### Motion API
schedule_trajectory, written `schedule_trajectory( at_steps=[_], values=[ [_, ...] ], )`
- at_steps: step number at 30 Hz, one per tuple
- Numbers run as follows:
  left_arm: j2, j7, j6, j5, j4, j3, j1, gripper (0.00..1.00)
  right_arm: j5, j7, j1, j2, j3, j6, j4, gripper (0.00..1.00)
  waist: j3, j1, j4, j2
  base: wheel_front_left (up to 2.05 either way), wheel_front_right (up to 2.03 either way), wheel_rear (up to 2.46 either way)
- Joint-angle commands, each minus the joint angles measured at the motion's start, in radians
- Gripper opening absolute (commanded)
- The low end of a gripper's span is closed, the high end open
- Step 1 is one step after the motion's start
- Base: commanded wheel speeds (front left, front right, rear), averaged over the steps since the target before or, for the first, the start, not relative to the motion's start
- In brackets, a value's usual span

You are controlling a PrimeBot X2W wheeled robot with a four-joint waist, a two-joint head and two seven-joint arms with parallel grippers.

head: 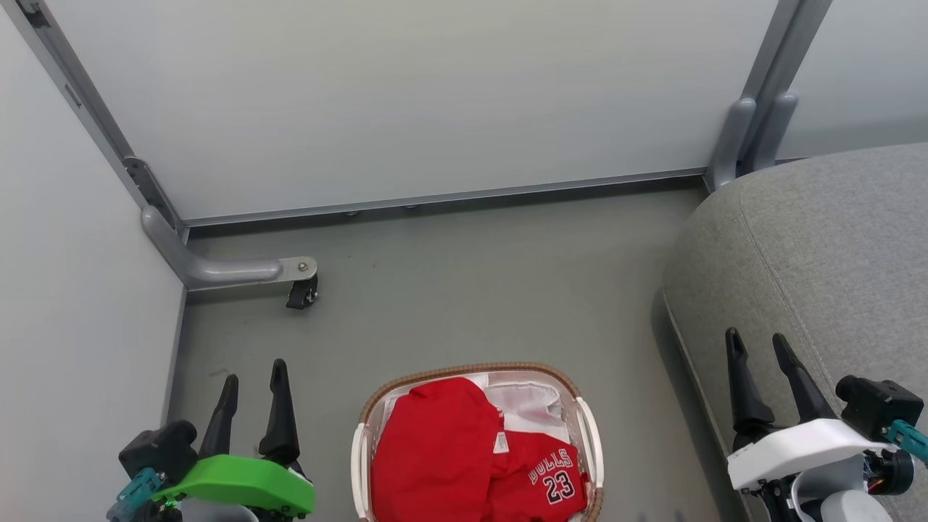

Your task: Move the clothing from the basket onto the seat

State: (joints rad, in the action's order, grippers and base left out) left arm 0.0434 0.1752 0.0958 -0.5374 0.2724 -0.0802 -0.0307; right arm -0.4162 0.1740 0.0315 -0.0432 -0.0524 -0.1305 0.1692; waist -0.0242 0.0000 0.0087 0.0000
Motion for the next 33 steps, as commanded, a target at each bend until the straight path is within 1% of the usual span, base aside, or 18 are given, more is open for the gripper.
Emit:
schedule_trajectory(
  at_steps=[1, 12, 33],
  values=[
    [0.007, 0.009, 0.001, 0.028, 0.0, -0.003, -0.002, 1.0, 0.028, 0.01, -0.004, -0.006, 0.0, 0.0, -0.003, 1.0, -0.001, 0.0, 0.001, 0.0, 0.0, 0.0, 0.0],
    [0.008, 0.033, -0.003, 0.108, 0.016, -0.011, -0.004, 1.0, 0.134, 0.035, -0.008, -0.007, 0.0, 0.0, 0.0, 1.0, -0.009, 0.0, 0.007, 0.0, 0.0, 0.0, 0.0],
    [0.009, 0.075, -0.009, 0.242, 0.052, -0.017, -0.005, 1.0, 0.289, 0.076, -0.015, -0.009, 0.008, 0.0, 0.011, 1.0, -0.019, 0.0, 0.013, 0.0, 0.0, 0.0, 0.0]
  ],
)
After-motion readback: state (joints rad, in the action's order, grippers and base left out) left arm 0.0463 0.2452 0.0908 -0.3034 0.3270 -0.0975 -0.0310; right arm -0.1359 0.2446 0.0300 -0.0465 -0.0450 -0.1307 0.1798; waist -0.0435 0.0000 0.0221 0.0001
